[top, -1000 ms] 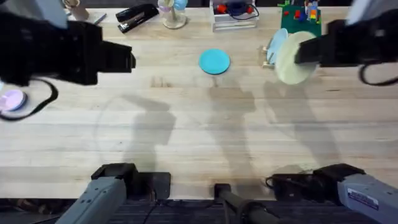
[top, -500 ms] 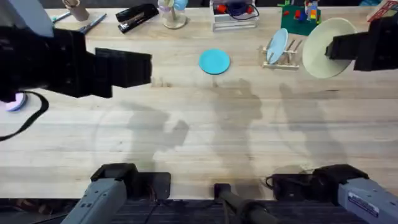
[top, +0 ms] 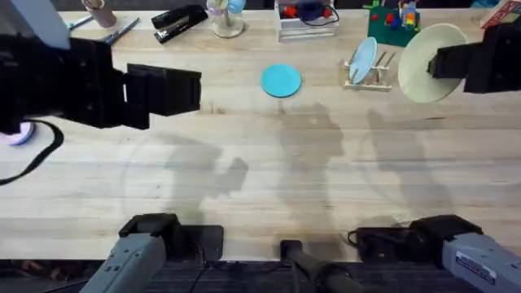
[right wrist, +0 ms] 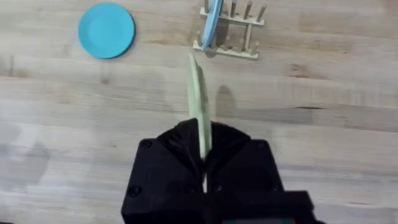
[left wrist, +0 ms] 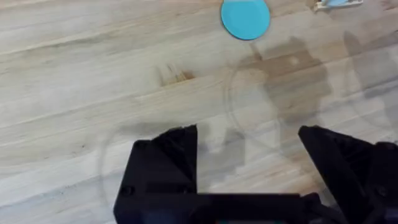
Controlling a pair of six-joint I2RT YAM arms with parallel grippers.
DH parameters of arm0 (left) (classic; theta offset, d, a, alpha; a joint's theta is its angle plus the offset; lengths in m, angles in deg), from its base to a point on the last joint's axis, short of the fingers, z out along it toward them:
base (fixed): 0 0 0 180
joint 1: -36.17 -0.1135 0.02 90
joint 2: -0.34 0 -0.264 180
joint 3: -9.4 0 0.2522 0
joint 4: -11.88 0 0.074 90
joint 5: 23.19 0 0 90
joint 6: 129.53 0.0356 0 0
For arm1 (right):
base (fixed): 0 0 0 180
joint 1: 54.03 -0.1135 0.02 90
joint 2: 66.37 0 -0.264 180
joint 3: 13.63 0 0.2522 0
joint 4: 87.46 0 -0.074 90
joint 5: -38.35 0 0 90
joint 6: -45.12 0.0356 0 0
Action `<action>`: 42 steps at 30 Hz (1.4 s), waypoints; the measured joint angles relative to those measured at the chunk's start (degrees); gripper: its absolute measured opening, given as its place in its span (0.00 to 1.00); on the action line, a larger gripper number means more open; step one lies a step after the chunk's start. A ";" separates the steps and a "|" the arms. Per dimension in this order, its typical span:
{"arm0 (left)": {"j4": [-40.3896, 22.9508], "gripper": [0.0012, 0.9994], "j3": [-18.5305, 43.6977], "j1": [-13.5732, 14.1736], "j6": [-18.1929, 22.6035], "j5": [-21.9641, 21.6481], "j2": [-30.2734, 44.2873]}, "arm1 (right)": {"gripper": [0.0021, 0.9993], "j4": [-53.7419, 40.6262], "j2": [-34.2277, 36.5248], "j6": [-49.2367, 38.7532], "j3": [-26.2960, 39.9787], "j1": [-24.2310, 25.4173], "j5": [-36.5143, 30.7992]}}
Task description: Pick up the plates from the table one by one and place each into a slot on the dish rack.
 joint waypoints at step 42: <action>-1.27 0.99 0.00 0.00 0.00 0.02 0.00 | 0.03 3.52 3.78 11.88 0.00 0.00 -7.34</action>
